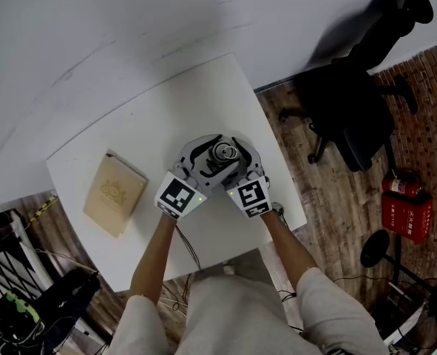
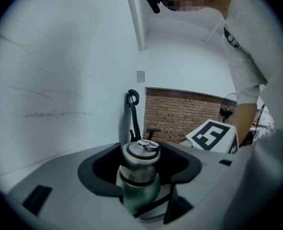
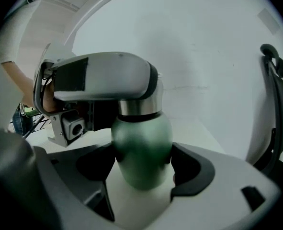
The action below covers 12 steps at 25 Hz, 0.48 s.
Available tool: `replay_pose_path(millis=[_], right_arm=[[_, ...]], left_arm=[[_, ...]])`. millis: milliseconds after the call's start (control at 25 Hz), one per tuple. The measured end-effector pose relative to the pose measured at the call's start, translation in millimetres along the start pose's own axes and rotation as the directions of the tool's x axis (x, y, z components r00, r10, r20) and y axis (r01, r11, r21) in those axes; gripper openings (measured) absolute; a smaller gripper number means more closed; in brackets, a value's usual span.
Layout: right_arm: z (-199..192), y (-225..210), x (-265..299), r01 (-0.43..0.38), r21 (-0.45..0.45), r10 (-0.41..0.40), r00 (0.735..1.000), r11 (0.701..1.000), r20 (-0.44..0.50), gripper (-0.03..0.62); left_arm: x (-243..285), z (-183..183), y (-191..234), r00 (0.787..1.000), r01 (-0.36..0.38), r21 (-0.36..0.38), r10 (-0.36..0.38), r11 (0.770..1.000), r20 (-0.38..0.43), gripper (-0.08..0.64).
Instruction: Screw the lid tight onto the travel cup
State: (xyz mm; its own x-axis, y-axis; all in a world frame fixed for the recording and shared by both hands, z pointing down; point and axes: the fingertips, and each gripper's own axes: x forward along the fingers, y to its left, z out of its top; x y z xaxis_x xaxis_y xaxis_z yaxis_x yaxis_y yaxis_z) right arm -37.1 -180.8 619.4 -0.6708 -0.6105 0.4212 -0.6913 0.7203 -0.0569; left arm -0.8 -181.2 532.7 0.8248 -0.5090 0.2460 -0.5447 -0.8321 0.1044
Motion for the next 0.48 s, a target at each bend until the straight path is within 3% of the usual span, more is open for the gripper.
replay_pose_path(millis=[280,480], right_arm=[[-0.8,0.7,1.5,-0.003,-0.005,0.003,1.000,1.000,-0.001,0.359],[-0.6,0.6,1.5,-0.003,-0.008,0.003,1.000,1.000,0.000,0.359]], left_arm=[[-1.4,-2.7,-4.3,0.978,0.209,0.060,-0.207,0.976,-0.042,0.259],[-1.5,-1.4,-5.3,0.969,0.246,0.070,-0.245,0.967,-0.032,0.259]])
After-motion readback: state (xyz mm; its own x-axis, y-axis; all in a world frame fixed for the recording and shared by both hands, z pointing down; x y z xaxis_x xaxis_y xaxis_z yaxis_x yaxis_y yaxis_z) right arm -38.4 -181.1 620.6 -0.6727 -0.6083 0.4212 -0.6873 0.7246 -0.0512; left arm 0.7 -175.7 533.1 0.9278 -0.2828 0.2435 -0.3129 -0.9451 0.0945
